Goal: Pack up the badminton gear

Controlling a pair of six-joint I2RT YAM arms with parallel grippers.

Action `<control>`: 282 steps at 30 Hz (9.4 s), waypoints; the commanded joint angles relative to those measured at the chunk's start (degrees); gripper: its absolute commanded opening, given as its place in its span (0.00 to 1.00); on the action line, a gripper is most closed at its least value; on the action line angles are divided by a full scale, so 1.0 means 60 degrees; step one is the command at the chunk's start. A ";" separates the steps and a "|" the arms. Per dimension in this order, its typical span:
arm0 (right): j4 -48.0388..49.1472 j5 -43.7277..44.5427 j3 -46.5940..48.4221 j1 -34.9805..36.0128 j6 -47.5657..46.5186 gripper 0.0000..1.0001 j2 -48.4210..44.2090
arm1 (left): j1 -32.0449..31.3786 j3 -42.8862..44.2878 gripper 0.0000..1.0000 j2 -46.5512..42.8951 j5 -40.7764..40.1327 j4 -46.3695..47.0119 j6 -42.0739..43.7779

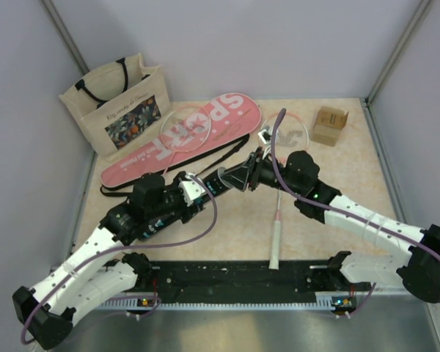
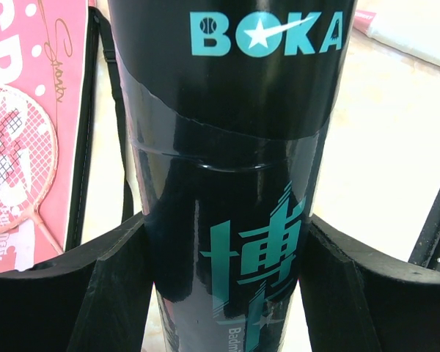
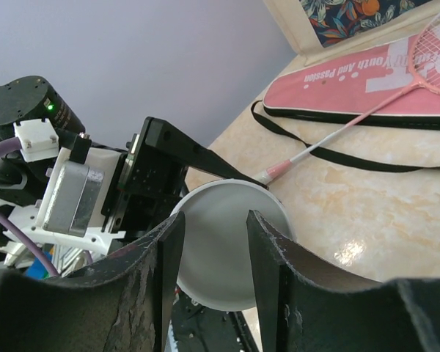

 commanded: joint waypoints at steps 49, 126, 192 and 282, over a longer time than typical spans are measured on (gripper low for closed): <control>0.2083 0.1098 -0.1294 0.1453 -0.2670 0.87 -0.0623 | -0.0452 0.0734 0.15 0.0568 -0.0529 0.7461 -0.8736; -0.6910 0.5200 -0.0488 -0.9283 -0.2305 0.77 0.0568 | -0.0452 0.0382 0.97 -0.0911 -0.5215 0.0900 -0.3258; -0.5091 0.0687 -0.2057 -0.6896 -0.1321 0.66 -0.3551 | 0.5495 0.3296 0.28 0.9006 -0.3195 -0.1707 -0.4005; 0.2566 0.2620 0.2003 0.0443 0.3818 0.00 0.6997 | 0.3635 0.0235 0.18 0.3937 0.2724 0.1385 -0.8473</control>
